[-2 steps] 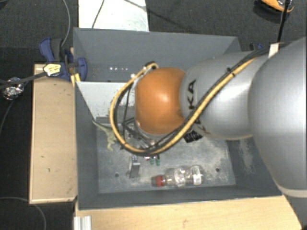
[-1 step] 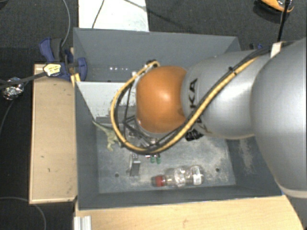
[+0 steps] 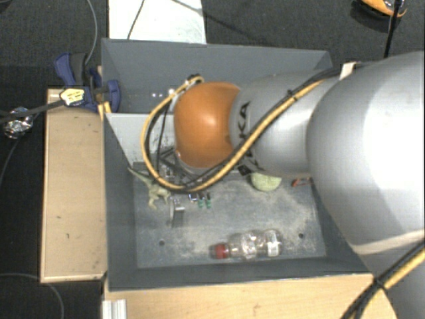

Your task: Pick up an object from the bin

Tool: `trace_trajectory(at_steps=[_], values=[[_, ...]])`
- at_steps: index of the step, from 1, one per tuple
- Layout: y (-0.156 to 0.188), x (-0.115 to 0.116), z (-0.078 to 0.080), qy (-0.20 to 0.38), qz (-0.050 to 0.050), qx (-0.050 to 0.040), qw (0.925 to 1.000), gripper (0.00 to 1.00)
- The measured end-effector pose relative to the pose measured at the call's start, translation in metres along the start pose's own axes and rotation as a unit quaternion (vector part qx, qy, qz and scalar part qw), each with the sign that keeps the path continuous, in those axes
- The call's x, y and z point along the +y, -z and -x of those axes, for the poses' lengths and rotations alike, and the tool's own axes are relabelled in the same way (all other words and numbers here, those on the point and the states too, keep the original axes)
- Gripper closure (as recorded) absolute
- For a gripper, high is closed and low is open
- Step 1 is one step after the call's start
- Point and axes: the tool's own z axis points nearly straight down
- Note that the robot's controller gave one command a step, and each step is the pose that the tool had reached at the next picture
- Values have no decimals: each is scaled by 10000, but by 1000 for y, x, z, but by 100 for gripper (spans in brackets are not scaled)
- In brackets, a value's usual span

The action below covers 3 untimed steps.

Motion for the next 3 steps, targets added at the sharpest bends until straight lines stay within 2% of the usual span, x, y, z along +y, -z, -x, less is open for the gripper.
trace_trajectory(at_steps=[1, 2, 3], values=[[-3, -7, 13, 193, -9, 38, 9998, 0], [-1, 12, 23, -835, 10, -20, 9965, 0], [-37, 15, 32, -1113, -3, 15, 9938, 0]])
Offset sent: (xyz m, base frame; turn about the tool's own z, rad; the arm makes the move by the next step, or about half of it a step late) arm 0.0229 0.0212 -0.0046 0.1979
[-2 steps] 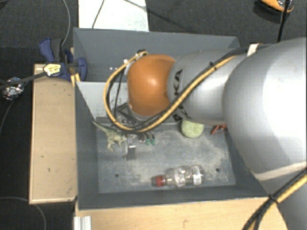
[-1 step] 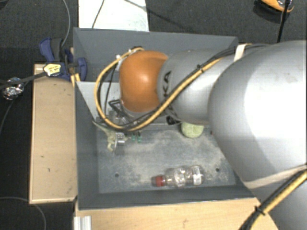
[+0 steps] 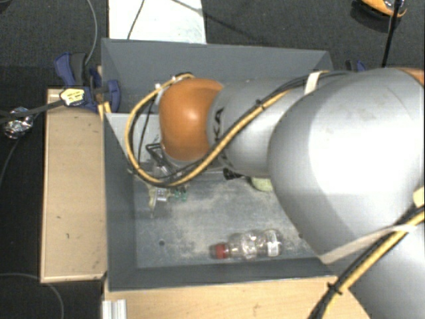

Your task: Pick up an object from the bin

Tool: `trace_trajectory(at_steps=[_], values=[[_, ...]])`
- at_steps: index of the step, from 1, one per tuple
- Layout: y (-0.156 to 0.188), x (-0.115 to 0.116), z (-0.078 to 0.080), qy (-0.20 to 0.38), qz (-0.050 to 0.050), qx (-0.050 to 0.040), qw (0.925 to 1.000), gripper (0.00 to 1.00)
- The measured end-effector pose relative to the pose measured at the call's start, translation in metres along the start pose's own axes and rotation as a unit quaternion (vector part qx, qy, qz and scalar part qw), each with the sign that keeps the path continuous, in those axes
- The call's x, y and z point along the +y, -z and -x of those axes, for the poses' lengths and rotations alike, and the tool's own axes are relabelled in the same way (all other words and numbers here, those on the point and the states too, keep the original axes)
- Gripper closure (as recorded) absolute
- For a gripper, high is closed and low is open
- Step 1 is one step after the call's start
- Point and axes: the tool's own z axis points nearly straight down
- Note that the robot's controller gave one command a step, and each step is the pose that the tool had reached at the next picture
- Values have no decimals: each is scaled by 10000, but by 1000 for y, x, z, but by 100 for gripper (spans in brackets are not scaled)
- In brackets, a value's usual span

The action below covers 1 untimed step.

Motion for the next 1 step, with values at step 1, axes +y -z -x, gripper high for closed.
trace_trajectory(at_steps=[1], values=[[4, -15, 2, -805, 41, -55, 9967, 100]])
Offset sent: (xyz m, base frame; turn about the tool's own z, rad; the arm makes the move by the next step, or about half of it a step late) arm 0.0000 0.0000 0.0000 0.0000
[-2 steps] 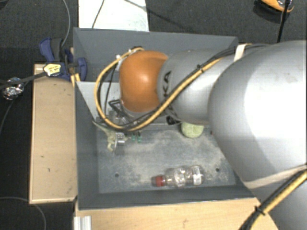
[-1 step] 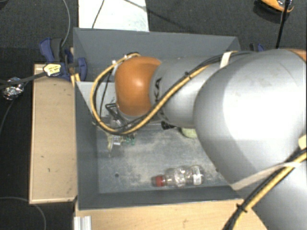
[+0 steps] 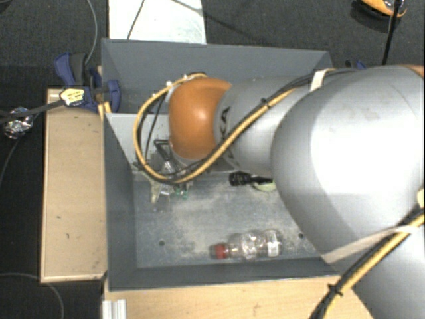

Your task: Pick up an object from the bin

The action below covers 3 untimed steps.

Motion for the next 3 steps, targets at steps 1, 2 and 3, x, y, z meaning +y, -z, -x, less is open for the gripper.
trace_trajectory(at_steps=[1, 2, 3], values=[[0, 0, 0, 0, -1, 0, 10000, 100], [2, 0, 0, -3, 0, 0, 10000, 100], [9, -1, -1, -5, -11, 14, 10000, 100]])
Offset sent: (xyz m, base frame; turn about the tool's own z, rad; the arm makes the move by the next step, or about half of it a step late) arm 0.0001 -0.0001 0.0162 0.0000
